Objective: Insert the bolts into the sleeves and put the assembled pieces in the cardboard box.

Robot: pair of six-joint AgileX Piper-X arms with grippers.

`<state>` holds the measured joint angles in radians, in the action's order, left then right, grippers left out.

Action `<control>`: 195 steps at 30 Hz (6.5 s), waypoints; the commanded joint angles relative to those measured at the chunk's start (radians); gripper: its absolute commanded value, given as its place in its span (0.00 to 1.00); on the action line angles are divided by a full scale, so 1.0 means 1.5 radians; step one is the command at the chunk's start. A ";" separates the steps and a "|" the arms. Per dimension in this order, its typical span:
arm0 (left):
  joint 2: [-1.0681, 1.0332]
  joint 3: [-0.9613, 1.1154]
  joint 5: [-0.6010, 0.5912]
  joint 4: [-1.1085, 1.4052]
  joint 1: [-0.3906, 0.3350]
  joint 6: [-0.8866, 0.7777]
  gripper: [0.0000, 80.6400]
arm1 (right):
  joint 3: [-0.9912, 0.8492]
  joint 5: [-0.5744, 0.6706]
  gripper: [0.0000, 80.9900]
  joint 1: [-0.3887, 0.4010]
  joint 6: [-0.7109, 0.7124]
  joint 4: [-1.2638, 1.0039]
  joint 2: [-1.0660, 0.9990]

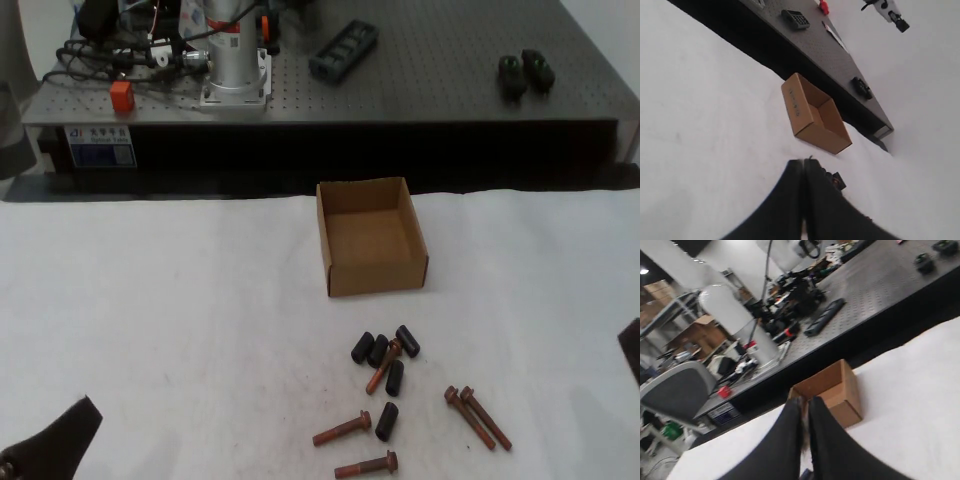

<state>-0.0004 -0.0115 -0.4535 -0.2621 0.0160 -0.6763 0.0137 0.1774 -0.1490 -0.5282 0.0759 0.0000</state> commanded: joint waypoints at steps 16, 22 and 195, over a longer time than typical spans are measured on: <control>-0.042 0.008 -0.080 0.192 -0.002 -0.012 0.37 | -0.204 0.198 0.36 0.018 0.182 -0.076 -0.486; -0.166 0.049 -0.078 0.248 -0.002 0.035 0.38 | -0.381 0.130 0.36 0.107 0.320 0.112 -0.714; -0.829 0.496 -0.076 0.351 -0.561 0.351 0.01 | -0.389 0.283 0.00 0.257 0.019 -0.113 -0.577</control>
<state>-1.2557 0.7189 -0.5030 0.2379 -0.8248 -0.1493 -0.5664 0.5963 0.2343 -0.4704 -0.0107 -0.8675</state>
